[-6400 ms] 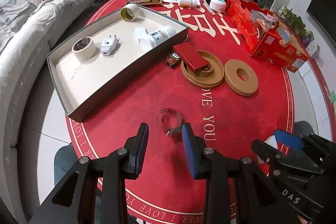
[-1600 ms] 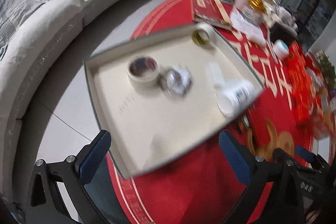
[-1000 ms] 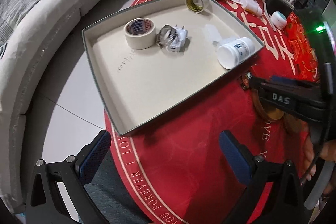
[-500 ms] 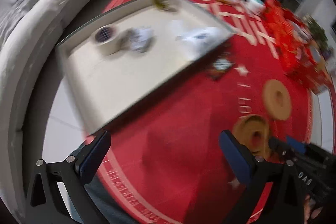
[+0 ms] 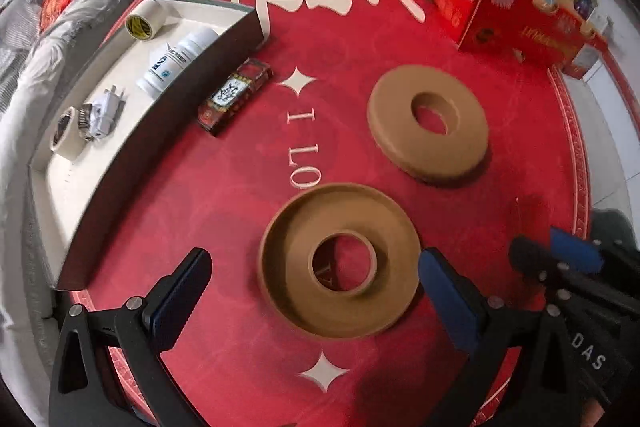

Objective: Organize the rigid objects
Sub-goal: 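Set the red box down and open the right tool while the left tool reaches the brown cork ring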

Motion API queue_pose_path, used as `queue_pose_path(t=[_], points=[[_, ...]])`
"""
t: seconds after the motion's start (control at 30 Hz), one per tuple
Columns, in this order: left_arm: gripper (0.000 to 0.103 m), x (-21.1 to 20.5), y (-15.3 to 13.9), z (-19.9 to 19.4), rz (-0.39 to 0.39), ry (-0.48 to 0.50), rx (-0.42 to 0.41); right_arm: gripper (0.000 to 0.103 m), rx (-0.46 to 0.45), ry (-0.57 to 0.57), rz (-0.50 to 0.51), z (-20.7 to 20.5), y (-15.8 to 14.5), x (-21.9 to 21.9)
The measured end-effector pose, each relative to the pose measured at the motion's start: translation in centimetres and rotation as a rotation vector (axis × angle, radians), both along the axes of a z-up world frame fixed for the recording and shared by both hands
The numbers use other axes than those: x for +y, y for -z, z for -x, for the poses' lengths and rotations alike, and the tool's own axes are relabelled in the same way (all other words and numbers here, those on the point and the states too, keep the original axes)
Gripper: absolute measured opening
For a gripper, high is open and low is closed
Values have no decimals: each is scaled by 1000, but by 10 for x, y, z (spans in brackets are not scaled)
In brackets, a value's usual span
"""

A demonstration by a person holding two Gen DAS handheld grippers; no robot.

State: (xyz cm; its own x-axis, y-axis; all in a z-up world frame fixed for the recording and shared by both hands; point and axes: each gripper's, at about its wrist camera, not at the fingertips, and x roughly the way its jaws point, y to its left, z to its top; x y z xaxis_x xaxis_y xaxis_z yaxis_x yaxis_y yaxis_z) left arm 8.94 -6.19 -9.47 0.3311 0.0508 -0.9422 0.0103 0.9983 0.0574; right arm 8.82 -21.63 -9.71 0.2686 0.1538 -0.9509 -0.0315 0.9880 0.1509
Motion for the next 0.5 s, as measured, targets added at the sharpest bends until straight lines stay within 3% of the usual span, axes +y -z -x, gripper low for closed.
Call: queue_pose_path(t=[0.17, 0.3, 0.33, 0.43, 0.5], points=[[103, 4, 5, -4, 39, -10, 1, 36, -10, -16, 16, -3, -1, 0], [103, 13, 15, -5, 163, -48, 23, 42, -5, -15, 27, -6, 1, 1], [103, 12, 14, -5, 151, -54, 3, 46, -17, -11, 32, -7, 0, 1], [103, 6, 13, -2, 123, -37, -4, 47, -25, -12, 61, -6, 1, 1], [103, -2, 15, 0, 45, 30, 16, 47, -34, -37, 92, -5, 2, 3]])
